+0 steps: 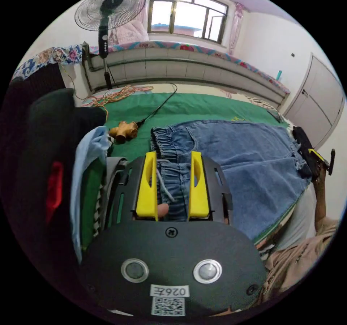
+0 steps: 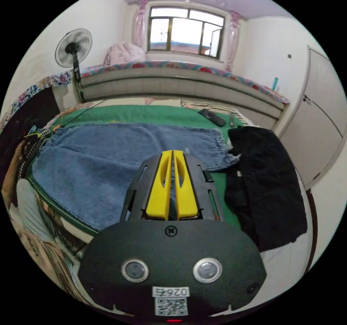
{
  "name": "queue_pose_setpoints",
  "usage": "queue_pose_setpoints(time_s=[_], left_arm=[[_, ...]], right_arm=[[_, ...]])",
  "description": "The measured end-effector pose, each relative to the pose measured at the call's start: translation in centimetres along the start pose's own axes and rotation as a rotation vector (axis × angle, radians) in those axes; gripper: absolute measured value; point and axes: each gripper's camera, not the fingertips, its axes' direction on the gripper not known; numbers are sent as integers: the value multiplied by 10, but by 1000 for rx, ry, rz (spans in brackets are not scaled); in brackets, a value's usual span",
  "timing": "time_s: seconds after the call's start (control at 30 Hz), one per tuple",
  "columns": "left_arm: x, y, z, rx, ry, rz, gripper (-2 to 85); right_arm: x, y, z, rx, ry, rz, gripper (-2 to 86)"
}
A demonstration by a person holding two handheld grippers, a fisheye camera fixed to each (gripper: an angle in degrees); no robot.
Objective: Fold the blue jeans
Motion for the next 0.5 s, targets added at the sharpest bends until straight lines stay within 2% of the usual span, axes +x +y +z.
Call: queue_pose_setpoints(time_s=[0.07, 0.13, 0.2, 0.3, 0.37, 0.5], left_arm=[[5, -25, 39, -68, -37, 3, 165], [4, -47, 77, -170, -81, -6, 187], [-11, -67, 118, -313, -54, -67, 226], [-29, -87, 135, -372, 21, -139, 235], [-27, -98, 143, -432, 19, -110, 230], [1, -116, 150, -487, -62, 27, 136]], right_arm=[[-7, -13, 48, -149, -57, -15, -9], [-6, -22, 100, -357, -23, -32, -9], [2, -29, 107, -326, 58, -5, -9], [33, -48, 109, -258, 93, 115, -8], [53, -62, 119, -251, 69, 168, -5], [79, -89, 154, -260, 80, 241, 4]])
